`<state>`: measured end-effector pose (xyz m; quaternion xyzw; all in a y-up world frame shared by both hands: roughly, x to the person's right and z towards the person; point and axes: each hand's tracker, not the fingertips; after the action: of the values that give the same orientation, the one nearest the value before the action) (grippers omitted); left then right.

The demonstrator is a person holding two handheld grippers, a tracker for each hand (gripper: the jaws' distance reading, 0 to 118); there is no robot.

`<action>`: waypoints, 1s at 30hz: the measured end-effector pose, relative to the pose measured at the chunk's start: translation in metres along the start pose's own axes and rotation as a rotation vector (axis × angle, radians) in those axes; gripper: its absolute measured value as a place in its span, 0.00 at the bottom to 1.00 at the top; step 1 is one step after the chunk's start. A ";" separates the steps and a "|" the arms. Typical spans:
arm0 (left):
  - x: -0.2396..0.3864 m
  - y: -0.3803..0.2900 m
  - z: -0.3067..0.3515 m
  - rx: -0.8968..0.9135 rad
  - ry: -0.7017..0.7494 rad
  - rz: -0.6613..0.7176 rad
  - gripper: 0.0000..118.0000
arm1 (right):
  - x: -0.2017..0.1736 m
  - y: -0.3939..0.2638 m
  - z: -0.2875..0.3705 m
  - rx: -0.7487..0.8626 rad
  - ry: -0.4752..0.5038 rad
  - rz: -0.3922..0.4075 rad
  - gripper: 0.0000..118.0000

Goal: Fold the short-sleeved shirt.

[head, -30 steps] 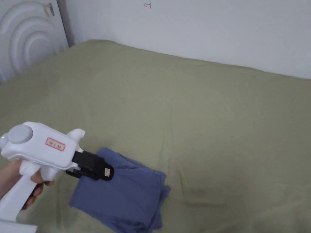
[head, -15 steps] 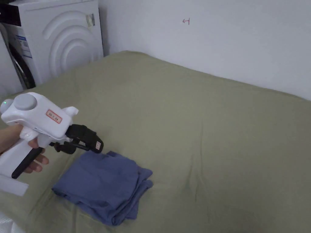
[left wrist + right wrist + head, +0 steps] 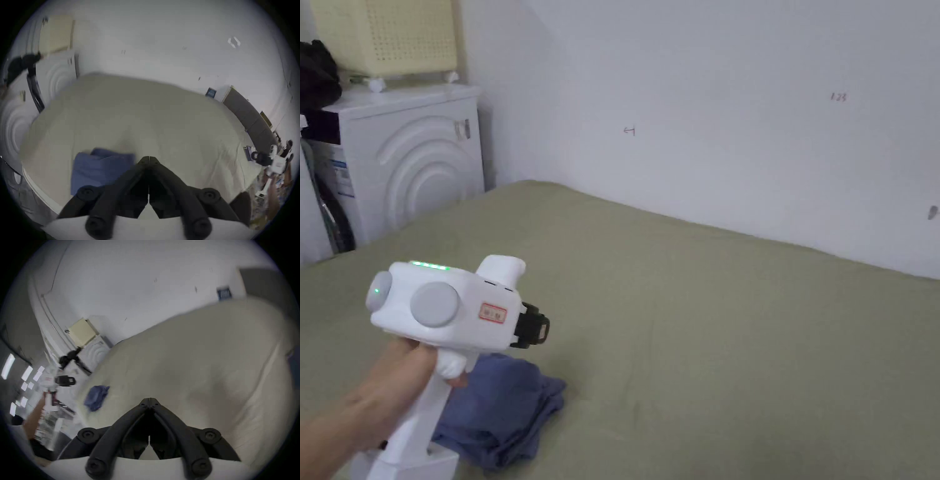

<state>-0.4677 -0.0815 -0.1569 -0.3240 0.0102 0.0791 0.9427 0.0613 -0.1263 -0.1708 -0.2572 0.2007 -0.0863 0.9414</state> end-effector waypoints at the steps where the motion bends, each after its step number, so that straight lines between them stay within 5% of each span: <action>1: 0.024 -0.003 0.002 0.036 -0.003 0.001 0.01 | -0.007 0.007 0.007 0.039 -0.043 0.052 0.00; 5: 0.129 -0.019 0.017 0.221 -0.042 -0.059 0.01 | -0.034 0.029 0.033 0.230 -0.265 0.206 0.00; 8: 0.192 -0.025 0.033 0.366 -0.023 -0.070 0.01 | -0.047 0.036 0.044 0.341 -0.366 0.235 0.00; 11: 0.236 -0.028 0.049 0.526 0.109 -0.162 0.01 | -0.052 0.039 0.054 0.400 -0.358 0.204 0.00; 15: 0.252 -0.021 0.063 0.524 0.049 -0.166 0.01 | -0.057 0.043 0.067 0.427 -0.371 0.249 0.00; 30: 0.255 -0.021 0.069 0.531 0.028 -0.175 0.01 | -0.051 0.053 0.095 0.469 -0.376 0.227 0.00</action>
<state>-0.2152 -0.0189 -0.1075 -0.0661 0.0155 -0.0127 0.9976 0.0585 -0.0247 -0.1073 -0.0205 0.0250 0.0242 0.9992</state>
